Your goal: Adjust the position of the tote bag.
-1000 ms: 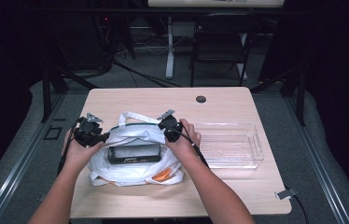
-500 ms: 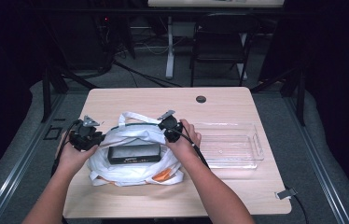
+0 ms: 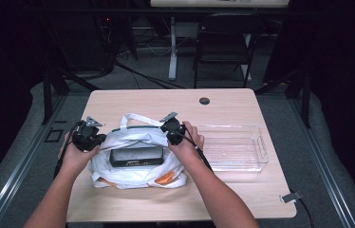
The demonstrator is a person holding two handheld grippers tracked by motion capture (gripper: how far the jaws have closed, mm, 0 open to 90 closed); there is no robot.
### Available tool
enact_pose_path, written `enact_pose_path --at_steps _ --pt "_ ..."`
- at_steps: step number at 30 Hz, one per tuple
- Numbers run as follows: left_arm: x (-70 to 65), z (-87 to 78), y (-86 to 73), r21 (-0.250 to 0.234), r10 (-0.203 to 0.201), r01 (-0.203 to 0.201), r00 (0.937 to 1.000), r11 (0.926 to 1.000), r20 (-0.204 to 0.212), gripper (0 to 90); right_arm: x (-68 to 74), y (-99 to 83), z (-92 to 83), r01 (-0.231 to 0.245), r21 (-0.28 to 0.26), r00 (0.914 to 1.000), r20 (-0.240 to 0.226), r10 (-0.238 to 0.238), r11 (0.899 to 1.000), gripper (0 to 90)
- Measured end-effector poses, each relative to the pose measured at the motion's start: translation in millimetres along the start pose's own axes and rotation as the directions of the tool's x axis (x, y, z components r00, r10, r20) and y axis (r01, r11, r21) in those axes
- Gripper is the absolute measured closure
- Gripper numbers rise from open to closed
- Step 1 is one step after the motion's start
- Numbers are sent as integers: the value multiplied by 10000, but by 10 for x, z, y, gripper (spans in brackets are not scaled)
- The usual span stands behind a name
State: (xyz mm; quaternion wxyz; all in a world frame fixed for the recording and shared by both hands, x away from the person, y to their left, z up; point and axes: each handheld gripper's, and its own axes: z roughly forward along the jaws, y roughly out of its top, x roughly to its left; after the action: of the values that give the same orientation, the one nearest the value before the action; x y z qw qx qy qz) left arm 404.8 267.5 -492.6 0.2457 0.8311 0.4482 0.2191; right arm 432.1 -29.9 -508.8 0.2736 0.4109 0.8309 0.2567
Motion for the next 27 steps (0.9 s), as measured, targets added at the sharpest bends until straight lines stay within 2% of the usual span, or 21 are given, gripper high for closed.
enact_pose_path --at_steps 7,8,15,20,23,27 --pt "39 104 -13 193 -270 269 9996 9995 48 889 7 0 22 20 7 10000 -48 -20 10000 831" --pt "47 112 -17 246 -274 269 9995 9993 175 889 14 -5 32 -22 -78 10000 -90 22 10000 831" --pt "24 163 -34 330 -332 327 9994 9989 140 889 14 -1 12 23 -42 9999 -148 -23 10000 815" --pt "9 149 -24 426 -281 275 9995 9987 129 889 -22 58 -130 -70 -260 9990 -445 58 9996 738" --pt "4 144 -28 440 -250 245 9996 9987 93 889 -41 94 -265 -233 -706 9976 -674 185 9972 703" --pt "-7 157 -24 392 -301 300 9995 9988 19 889 -41 113 -437 -61 -1038 9973 -733 -15 9946 698"
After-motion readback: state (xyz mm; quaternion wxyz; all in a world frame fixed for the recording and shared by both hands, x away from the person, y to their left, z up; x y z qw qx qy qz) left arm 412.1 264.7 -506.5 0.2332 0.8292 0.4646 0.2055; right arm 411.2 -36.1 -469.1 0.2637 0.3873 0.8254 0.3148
